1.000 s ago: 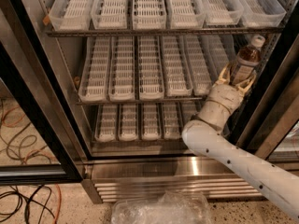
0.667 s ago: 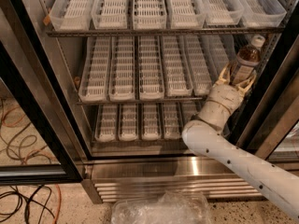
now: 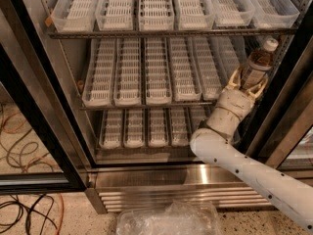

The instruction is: Pick blue plastic bottle from middle shelf of fridge

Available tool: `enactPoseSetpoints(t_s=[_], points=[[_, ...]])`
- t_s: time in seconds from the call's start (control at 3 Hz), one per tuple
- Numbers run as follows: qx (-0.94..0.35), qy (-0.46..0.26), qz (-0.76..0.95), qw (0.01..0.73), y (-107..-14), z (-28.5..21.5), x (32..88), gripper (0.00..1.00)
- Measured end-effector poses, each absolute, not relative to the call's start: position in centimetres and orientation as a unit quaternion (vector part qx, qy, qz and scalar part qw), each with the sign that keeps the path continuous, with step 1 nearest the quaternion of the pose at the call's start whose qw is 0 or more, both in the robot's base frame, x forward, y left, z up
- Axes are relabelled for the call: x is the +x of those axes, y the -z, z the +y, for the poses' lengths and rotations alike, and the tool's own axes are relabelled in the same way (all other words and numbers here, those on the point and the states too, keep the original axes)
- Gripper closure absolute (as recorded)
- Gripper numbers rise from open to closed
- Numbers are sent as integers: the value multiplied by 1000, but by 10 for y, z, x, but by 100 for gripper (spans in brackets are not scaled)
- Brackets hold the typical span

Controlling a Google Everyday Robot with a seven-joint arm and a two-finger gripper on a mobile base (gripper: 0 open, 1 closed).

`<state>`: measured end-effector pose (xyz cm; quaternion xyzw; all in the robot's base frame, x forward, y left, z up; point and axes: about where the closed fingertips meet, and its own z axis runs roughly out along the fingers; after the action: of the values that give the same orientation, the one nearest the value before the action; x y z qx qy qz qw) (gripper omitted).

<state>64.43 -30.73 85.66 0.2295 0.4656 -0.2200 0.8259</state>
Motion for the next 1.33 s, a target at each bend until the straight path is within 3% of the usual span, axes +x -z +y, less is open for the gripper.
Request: enactPoseSetpoints(t_s=[1.33], points=[[231,224,421,848,-860,-306,638,100]])
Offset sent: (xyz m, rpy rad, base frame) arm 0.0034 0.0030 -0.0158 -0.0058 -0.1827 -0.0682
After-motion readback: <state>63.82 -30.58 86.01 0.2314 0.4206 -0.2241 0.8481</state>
